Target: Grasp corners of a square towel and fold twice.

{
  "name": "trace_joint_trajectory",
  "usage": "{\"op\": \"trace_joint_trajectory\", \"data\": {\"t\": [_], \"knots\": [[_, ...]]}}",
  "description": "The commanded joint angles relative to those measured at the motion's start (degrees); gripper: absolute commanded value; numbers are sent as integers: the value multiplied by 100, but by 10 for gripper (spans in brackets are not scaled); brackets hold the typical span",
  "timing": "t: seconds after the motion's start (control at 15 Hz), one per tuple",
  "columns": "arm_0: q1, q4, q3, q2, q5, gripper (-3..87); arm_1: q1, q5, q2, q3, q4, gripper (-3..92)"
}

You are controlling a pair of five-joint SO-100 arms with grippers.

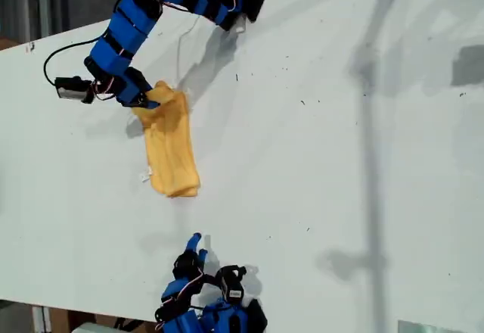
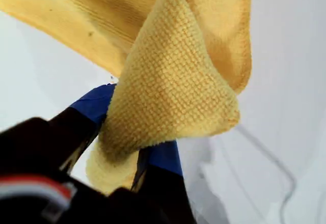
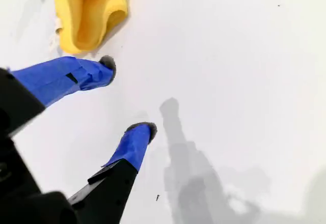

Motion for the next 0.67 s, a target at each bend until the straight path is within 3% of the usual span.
{"op": "trace_joint_trajectory", "data": {"t": [0.0, 0.13, 0.47, 0.6], "knots": [[0, -598, 527, 360, 0, 205, -501, -185, 501, -642, -448, -1], [-149, -1107, 1037, 281, -18, 205, -976, -466, 501, -677, -1195, -1], [-264, -1169, 1046, 62, -308, 208, -1898, -967, -352, -1169, -3252, -1], [-264, -1169, 1020, -18, -369, 207, -2039, -923, -914, -1819, -3437, -1]]}}
